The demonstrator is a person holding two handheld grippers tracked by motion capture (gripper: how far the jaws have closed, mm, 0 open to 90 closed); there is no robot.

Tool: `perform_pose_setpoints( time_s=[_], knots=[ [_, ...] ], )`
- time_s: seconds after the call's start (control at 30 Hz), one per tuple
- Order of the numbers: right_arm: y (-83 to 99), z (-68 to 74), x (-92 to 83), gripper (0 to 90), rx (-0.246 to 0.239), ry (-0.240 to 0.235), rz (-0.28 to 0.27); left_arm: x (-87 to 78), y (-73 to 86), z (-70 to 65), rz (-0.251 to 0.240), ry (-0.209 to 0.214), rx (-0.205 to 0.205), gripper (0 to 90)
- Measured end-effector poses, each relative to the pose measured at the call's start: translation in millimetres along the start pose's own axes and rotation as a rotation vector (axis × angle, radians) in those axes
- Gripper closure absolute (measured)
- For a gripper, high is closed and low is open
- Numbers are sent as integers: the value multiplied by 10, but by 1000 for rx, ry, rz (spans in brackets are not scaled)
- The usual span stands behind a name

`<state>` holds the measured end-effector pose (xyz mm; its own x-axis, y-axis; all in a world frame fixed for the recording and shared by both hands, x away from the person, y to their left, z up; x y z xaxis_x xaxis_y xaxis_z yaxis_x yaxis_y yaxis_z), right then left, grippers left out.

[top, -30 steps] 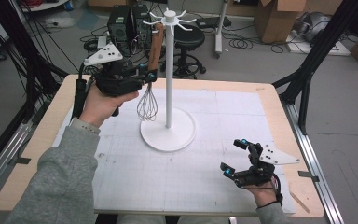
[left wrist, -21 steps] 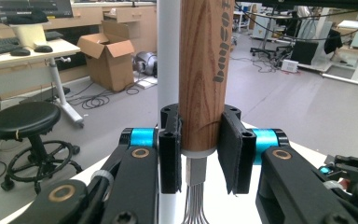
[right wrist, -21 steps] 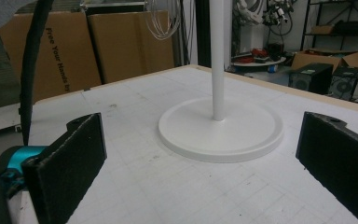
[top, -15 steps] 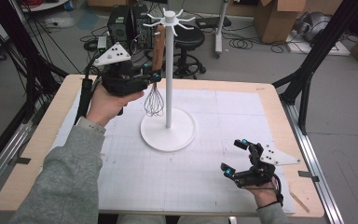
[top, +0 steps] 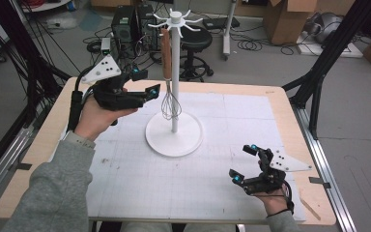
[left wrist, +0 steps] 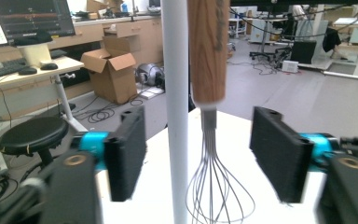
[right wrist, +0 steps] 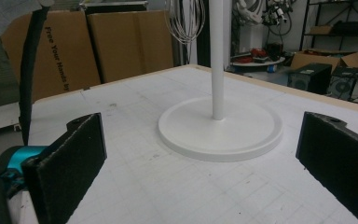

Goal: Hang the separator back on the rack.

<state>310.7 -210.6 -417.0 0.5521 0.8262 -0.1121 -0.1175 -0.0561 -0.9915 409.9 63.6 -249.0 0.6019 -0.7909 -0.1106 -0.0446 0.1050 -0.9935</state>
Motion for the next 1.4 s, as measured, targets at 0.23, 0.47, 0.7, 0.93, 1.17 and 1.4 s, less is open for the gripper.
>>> perform_pose_setpoints(
  time_s=[0.23,0.47,0.7,0.93,1.17,1.4],
  knots=[
    [17,-4,34,7,-1,-6,7,-115,231,-28,27,-6,45,130],
    [19,0,49,7,-2,-9,10,-225,365,-23,3,-11,29,84],
    [22,-1,92,7,-2,-16,15,-412,761,90,36,-62,-13,78],
    [17,10,123,7,-10,-21,20,-592,1029,253,32,-109,-50,77],
    [12,-2,124,7,-7,-17,18,-729,1275,360,46,-147,-80,77],
    [7,-9,133,7,-12,-14,17,-927,1468,413,66,-195,-58,77]
  ],
)
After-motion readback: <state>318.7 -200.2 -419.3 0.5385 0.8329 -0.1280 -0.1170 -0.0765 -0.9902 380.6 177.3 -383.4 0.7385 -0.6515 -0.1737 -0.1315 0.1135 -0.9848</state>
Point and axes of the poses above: each handheld gripper's, and its own axes: x roughly forward along the jaws, y roughly out of its underside, z roughly to its left, the point moved 10 cm from there along x, roughly forward along the jaws, and after that the axes turned 1 degree about -x, right-handed, at the moved point
